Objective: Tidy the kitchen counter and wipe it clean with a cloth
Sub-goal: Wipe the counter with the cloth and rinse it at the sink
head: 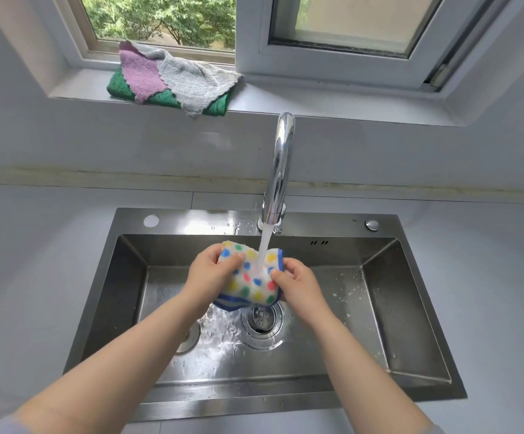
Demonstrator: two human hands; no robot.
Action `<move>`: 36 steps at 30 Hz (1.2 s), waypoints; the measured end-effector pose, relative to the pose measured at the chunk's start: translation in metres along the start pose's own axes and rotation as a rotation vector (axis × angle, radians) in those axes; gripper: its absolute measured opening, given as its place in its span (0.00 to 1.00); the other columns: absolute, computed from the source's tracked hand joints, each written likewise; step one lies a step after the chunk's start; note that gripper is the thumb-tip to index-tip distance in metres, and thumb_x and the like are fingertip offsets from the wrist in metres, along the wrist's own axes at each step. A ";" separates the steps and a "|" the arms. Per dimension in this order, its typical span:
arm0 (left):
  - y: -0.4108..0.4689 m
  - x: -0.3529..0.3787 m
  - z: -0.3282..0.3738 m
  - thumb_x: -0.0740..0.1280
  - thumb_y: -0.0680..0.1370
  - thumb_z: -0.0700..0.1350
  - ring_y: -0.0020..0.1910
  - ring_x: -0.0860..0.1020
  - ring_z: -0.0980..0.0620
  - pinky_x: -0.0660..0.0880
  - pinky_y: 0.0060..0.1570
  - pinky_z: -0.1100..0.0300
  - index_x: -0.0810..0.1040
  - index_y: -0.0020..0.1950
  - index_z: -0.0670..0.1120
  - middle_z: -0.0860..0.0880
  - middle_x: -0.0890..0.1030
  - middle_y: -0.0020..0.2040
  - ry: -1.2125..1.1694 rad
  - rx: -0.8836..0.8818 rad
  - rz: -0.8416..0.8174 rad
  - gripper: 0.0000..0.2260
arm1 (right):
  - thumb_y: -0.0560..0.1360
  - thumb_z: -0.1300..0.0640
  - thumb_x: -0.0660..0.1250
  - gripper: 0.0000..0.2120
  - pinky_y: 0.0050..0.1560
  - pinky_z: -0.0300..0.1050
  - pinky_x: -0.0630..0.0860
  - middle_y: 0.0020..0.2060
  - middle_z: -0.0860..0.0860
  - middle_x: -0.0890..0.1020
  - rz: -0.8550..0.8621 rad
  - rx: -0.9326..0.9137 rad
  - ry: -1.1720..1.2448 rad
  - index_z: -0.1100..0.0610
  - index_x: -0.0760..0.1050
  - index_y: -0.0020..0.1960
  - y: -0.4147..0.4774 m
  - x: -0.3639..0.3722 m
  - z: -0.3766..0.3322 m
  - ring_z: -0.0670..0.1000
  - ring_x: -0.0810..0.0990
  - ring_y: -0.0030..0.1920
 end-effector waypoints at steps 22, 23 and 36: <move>-0.012 -0.019 0.041 0.65 0.75 0.35 0.48 0.77 0.63 0.69 0.44 0.68 0.80 0.44 0.57 0.64 0.80 0.44 0.407 0.286 0.021 0.15 | 0.73 0.68 0.56 0.39 0.70 0.46 0.65 0.77 0.47 0.56 0.014 -0.432 -1.017 0.50 0.43 0.78 -0.001 0.010 -0.038 0.48 0.56 0.75; -0.013 -0.021 0.042 0.66 0.76 0.36 0.47 0.77 0.62 0.69 0.43 0.69 0.80 0.45 0.57 0.63 0.80 0.44 0.403 0.292 0.026 0.15 | 0.73 0.68 0.56 0.40 0.71 0.46 0.64 0.77 0.46 0.54 -0.007 -0.433 -1.004 0.49 0.41 0.78 -0.002 0.010 -0.037 0.48 0.55 0.76; -0.038 -0.016 0.075 0.69 0.74 0.40 0.43 0.79 0.57 0.74 0.42 0.67 0.83 0.52 0.50 0.52 0.83 0.48 0.260 0.386 -0.180 0.09 | 0.78 0.53 0.64 0.07 0.65 0.52 0.69 0.56 0.46 0.81 -0.294 0.096 0.188 0.50 0.74 0.56 -0.036 0.029 -0.009 0.46 0.77 0.60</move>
Point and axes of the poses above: each hand's wrist, its own y-axis towards the middle knuckle, its own x-axis out of the palm, z = x × y, the point moved 7 cm from there along y, towards the middle knuckle
